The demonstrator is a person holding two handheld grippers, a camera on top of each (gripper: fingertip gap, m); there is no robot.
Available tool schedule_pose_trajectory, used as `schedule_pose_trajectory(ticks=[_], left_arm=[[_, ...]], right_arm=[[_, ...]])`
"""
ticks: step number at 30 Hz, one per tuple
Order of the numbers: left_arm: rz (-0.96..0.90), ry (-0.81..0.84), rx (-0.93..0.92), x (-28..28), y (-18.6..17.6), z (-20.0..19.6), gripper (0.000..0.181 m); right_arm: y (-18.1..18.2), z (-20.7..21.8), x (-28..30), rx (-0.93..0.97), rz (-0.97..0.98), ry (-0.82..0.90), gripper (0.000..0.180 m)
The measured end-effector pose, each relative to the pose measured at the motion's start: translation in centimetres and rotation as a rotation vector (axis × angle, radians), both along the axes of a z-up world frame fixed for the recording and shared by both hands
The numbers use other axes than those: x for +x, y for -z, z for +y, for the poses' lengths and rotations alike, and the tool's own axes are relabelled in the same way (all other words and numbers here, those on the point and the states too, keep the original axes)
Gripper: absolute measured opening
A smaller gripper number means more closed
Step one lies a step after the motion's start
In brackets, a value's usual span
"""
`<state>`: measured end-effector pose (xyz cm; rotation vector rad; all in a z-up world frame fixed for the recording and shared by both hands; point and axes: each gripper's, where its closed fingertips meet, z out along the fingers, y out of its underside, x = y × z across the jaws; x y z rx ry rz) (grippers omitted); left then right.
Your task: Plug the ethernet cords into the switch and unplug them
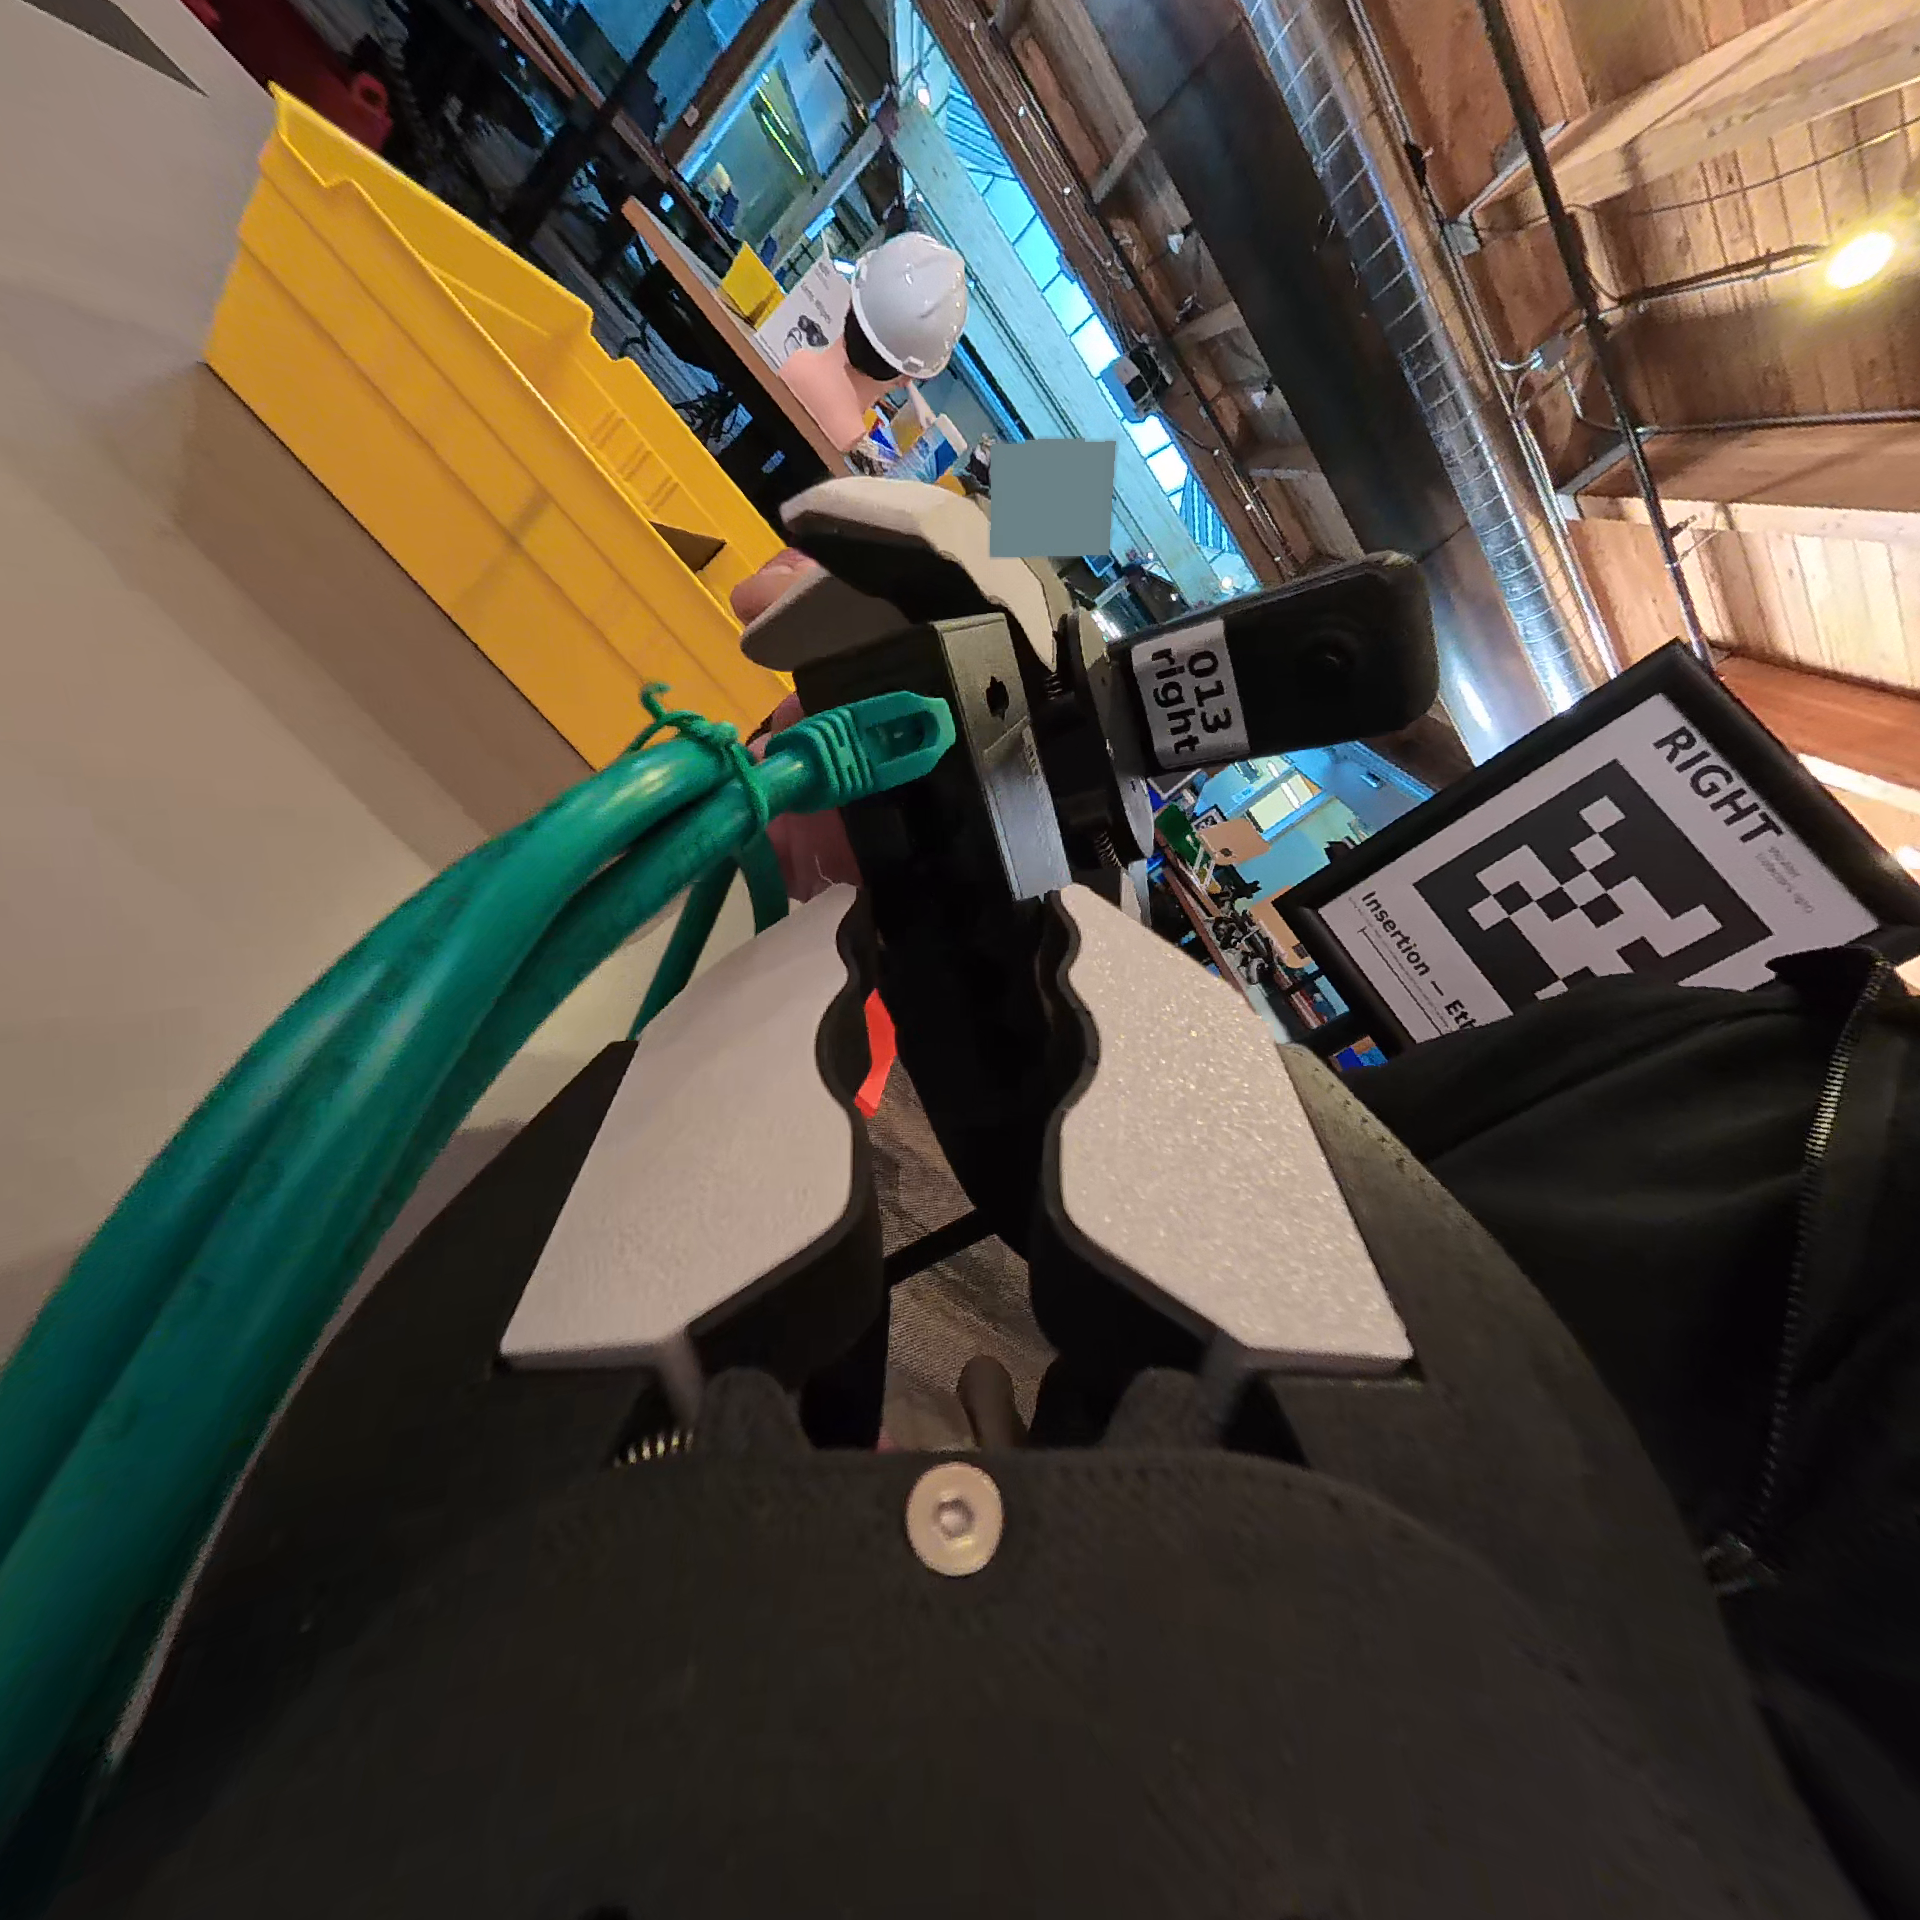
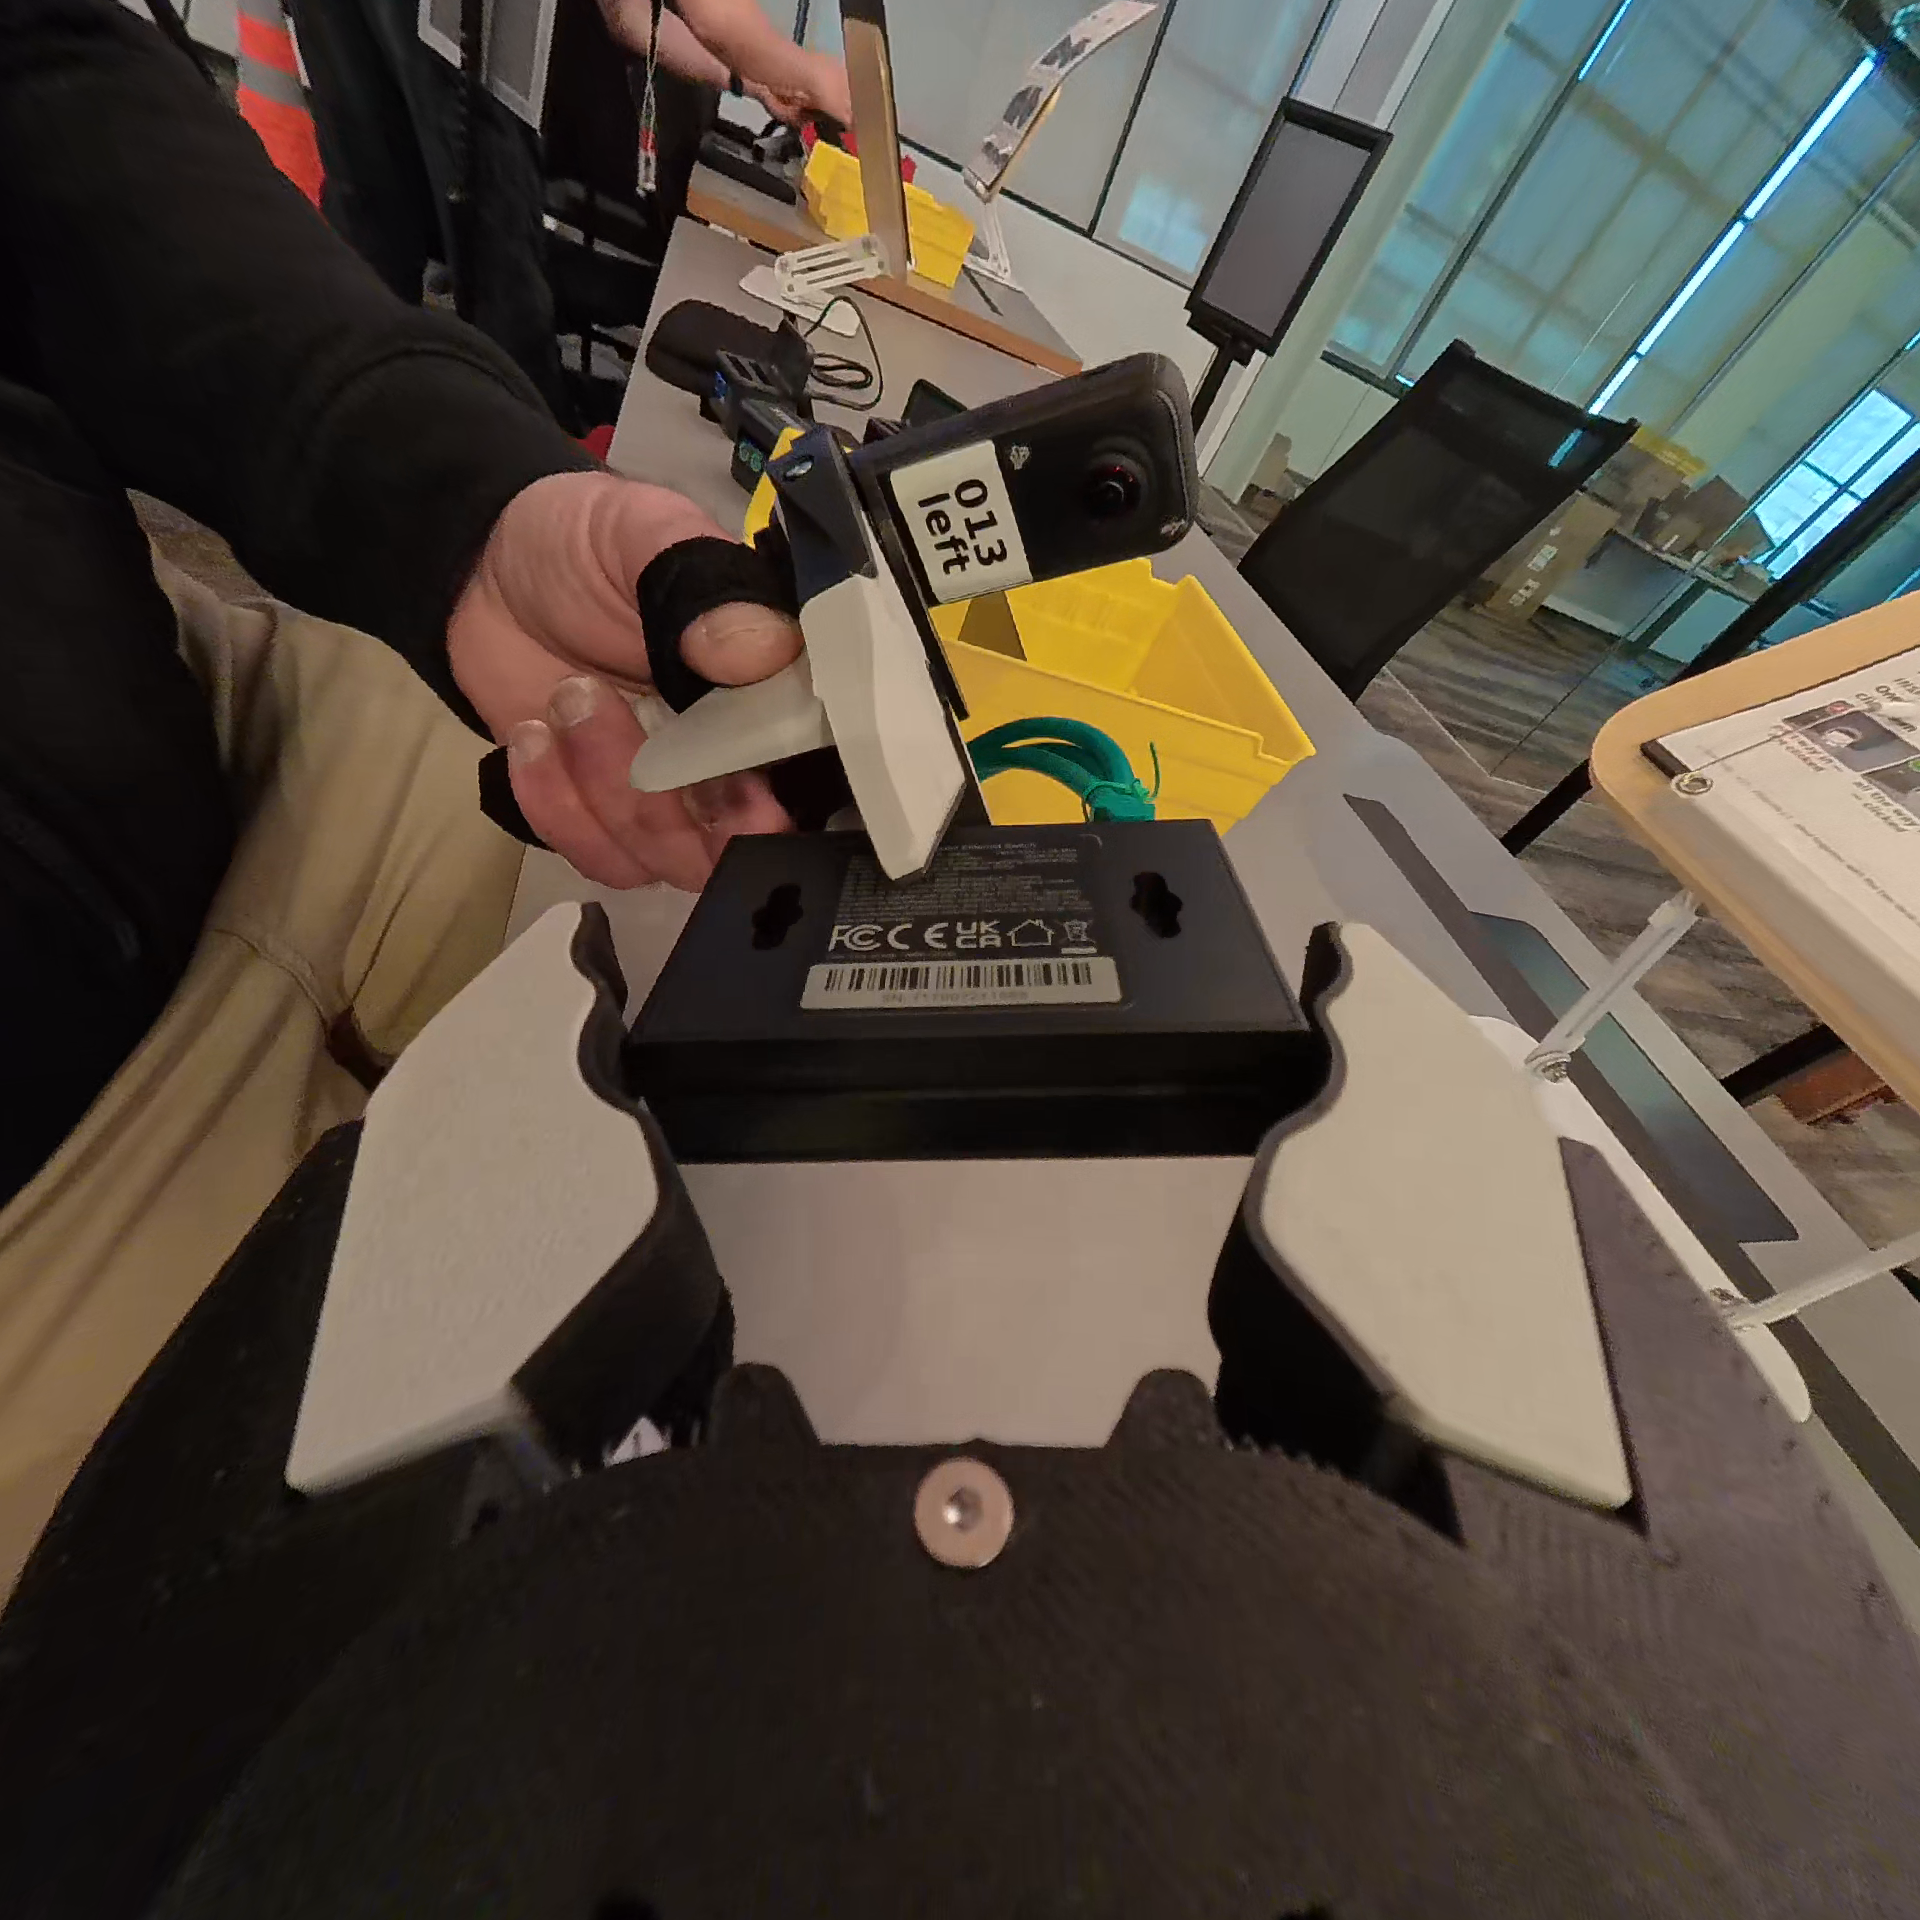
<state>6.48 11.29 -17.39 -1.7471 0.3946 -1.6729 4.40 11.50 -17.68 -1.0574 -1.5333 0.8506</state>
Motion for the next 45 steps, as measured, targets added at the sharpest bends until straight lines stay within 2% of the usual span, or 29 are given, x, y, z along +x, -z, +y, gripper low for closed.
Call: schedule_pose_trajectory(ticks=[13, 15, 21, 25, 35, 40, 45], left_arm=[[-0.034, 0.008, -0.015, 0.5, 0.3, -0.2, 0.028], [-0.082, -0.020, -0.040, 0.3, 0.2, 0.3, 0.028], [-0.057, -0.003, -0.060, 0.0, 1.0, 0.5, 0.027], [-0.036, 0.024, -0.041, 0.1, 0.7, 0.2, 0.027], [-0.023, 0.063, -0.081, 0.2, 0.6, 0.0, 0.028], [-0.017, 0.076, -0.103, 0.2, 0.7, -0.1, 0.028], [-0.040, 0.077, -0.118, 0.2, 0.7, 0.0, 0.028]], right_arm=[[0.1, -0.2, 0.5, 0.031, 0.073, 0.008, 0.122], [0.1, 0.2, 0.7, 0.044, 0.072, 0.031, 0.122], [0.8, 0.7, 1.5, 0.118, 0.001, 0.068, 0.108], [0.8, 0.5, 1.7, 0.099, 0.006, 0.049, 0.102], [0.5, 0.3, 1.9, 0.056, 0.007, 0.033, 0.101], [0.4, 0.3, 2.0, 0.106, -0.001, 0.050, 0.101], [0.4, 0.2, 2.1, 0.052, 0.002, 0.040, 0.101]])
